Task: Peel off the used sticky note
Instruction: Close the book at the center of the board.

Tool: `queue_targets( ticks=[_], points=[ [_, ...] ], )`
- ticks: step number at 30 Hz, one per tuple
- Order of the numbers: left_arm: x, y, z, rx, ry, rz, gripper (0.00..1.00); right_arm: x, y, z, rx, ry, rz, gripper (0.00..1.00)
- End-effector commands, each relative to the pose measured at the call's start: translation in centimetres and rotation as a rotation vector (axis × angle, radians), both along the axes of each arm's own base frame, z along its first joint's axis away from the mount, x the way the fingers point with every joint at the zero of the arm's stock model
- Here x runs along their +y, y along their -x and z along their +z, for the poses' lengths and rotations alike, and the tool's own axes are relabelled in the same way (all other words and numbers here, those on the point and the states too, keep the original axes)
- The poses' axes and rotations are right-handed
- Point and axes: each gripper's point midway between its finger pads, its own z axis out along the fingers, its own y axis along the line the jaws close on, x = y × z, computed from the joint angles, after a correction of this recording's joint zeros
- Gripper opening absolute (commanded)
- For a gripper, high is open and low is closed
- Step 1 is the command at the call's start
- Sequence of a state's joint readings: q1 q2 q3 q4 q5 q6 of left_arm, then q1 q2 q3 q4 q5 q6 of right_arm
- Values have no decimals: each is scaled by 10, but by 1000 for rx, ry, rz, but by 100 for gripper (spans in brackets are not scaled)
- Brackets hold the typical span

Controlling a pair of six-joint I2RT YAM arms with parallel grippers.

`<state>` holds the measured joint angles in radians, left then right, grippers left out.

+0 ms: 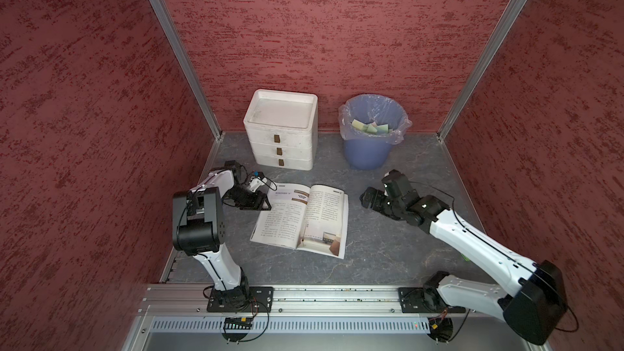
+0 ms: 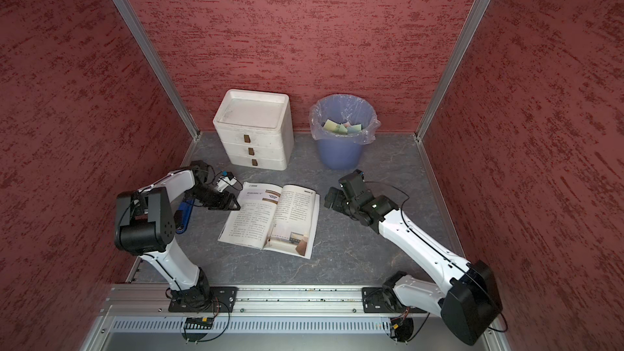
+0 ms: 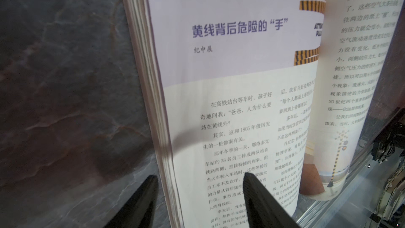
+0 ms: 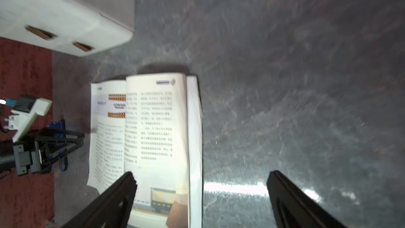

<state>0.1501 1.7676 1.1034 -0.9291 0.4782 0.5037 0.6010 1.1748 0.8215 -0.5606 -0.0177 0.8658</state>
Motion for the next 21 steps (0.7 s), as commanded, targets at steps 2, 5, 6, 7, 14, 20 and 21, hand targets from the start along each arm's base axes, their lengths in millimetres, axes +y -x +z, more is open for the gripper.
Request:
queue_targets(
  ticks=[2,5,6,7,14,20,21],
  points=[
    [-6,3,-13,17,-36,-25,57,40,-2,0,15,-238,-10,98],
    [-8,6,-17,20,-52,-34,52,55,1,-21,65,-288,0,98],
    [-8,7,-18,20,-56,-37,51,60,1,-25,73,-306,4,98],
    [-9,8,-19,23,-63,-42,50,65,1,-31,85,-316,8,98],
    [-9,11,-23,32,-88,-58,45,87,2,-63,147,-358,22,98],
    [-12,14,-26,47,-83,-63,43,98,7,-91,203,-356,17,98],
    [-12,14,-27,51,-84,-64,43,100,7,-93,208,-358,16,98]
  ],
)
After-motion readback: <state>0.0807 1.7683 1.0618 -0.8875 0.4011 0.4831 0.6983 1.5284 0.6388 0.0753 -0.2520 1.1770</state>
